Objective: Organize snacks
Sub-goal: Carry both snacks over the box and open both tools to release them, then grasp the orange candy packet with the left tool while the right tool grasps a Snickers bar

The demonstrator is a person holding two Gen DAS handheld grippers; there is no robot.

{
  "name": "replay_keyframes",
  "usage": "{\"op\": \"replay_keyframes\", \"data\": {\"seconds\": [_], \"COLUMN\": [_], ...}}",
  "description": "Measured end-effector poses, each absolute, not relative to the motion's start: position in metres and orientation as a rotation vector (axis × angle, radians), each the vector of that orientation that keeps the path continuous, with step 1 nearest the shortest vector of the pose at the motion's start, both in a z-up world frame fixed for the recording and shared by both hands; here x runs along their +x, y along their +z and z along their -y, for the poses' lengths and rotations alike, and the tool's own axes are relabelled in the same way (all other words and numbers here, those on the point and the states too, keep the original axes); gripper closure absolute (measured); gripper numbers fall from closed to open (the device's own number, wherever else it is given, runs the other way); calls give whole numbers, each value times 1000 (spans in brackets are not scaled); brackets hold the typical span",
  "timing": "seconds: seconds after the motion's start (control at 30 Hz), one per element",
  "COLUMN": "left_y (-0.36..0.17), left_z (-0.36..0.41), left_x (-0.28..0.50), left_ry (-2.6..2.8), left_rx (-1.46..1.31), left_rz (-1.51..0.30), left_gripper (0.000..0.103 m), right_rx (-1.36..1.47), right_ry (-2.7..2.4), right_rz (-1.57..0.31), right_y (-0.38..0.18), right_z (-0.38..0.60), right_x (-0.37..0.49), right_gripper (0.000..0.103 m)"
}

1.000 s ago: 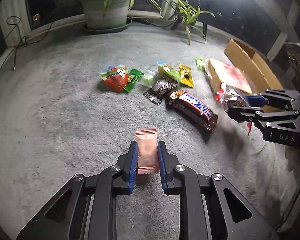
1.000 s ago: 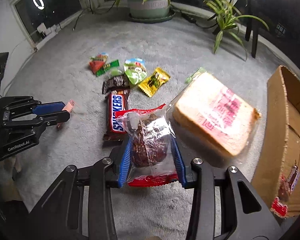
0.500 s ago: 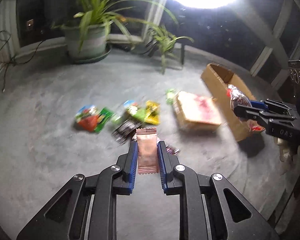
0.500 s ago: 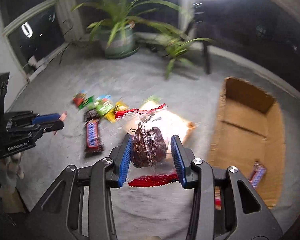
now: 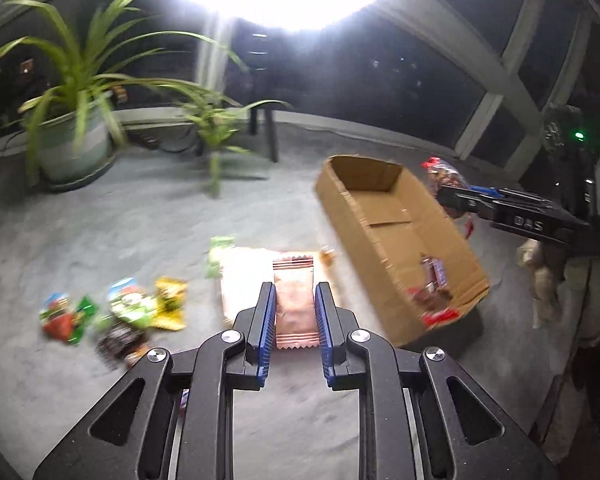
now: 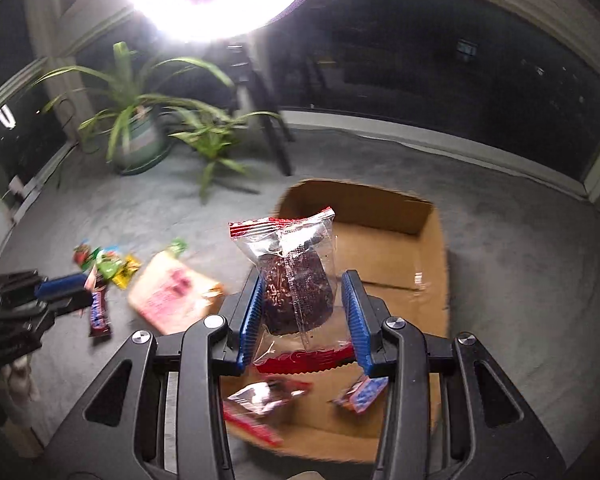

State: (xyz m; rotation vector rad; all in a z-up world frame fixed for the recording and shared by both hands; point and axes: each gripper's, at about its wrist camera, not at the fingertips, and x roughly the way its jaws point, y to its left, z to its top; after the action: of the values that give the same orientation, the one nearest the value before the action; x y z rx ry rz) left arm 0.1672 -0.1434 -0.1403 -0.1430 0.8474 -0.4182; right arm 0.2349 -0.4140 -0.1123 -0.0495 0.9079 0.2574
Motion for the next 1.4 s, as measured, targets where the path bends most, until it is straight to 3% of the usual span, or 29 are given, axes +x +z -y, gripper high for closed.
{"op": "replay_keyframes", "data": {"seconds": [0.57,0.73,0.83,1.4], "left_y": [-150,-153,-153,-134], "left_z": [263,272,274,234], "left_x": [203,204,204,188], "left_ry": [-549,-554,-554,-547], "left_rx": [-74,-58,-54,-81], "left_rz": [-882,-895,-898,-833], "left_gripper": [85,85,82,82], "right_rx": [13,25,22,38], "right_ry": [222,214,205,164], "right_rz": [-1004,-1015,-1010,-956], "right_y": [-159,-163,-161,-136], "right_z": [461,465,464,451], "right_x": [268,271,271,252], "right_gripper": [62,60,47,46]}}
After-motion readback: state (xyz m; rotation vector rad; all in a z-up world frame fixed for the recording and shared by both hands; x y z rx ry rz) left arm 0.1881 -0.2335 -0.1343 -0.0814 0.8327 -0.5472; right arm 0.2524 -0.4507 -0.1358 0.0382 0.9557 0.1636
